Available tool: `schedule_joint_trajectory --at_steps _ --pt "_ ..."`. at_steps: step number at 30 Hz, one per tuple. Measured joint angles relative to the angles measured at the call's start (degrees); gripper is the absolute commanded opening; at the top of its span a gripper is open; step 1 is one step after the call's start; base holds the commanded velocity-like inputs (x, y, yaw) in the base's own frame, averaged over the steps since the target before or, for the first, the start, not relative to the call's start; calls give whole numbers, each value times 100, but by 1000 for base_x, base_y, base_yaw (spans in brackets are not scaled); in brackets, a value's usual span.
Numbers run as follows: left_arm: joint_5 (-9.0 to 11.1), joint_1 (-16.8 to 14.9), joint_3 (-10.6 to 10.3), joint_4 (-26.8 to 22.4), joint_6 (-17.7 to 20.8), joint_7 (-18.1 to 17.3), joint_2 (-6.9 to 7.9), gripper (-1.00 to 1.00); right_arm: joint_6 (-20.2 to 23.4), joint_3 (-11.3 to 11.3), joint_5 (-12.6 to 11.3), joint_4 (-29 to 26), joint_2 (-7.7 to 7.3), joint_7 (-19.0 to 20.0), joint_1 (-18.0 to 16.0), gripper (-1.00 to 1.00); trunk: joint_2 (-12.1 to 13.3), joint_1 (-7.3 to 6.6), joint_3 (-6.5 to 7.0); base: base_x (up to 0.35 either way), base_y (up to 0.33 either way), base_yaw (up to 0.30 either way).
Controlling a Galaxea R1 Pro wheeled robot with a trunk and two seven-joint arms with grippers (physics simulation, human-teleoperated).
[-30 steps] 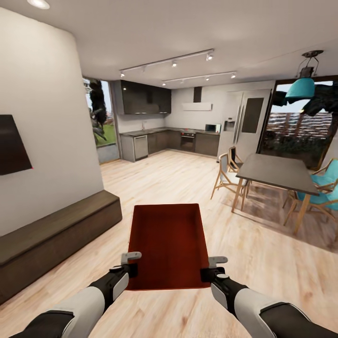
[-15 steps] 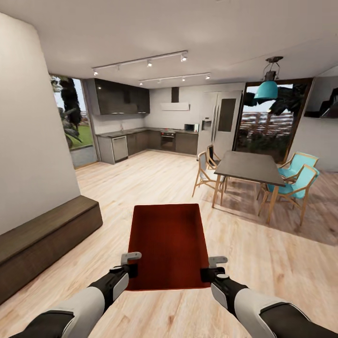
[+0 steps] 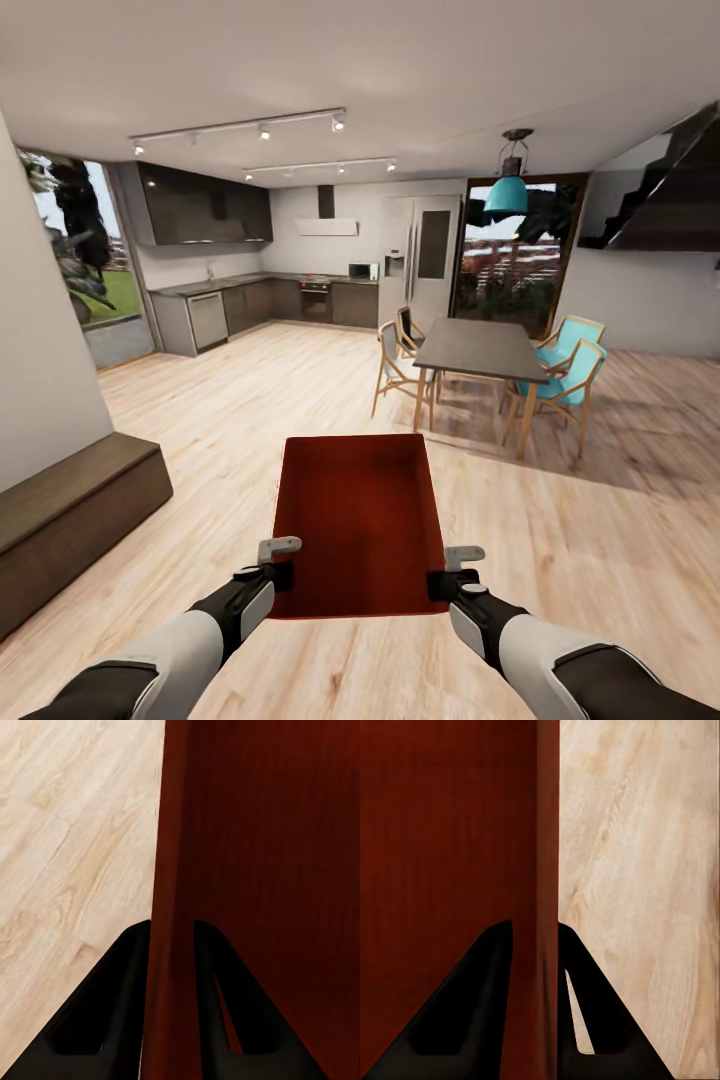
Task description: Move the two storage containers from the living room to the garage. In the garage, place one container on the floor and stack the other container on top of it (either order is fine).
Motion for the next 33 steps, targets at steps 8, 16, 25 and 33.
schedule_joint_trajectory --at_steps 8,16,25,33 --pt "0 2 0 -3 4 1 0 -100 2 0 -1 0 0 1 0 -100 0 0 0 0 0 -294" --pt "-8 4 12 1 1 -1 0 -100 9 6 0 0 0 1 0 -100 0 0 0 0 0 -294" --pt "-9 4 15 2 -6 8 -8 -100 10 11 -2 -7 -8 10 0 -100 0 0 0 0 0 -281" --pt "-8 3 10 -8 14 12 -8 -100 19 12 -11 -7 -8 11 -1 -100 0 0 0 0 0 -236"
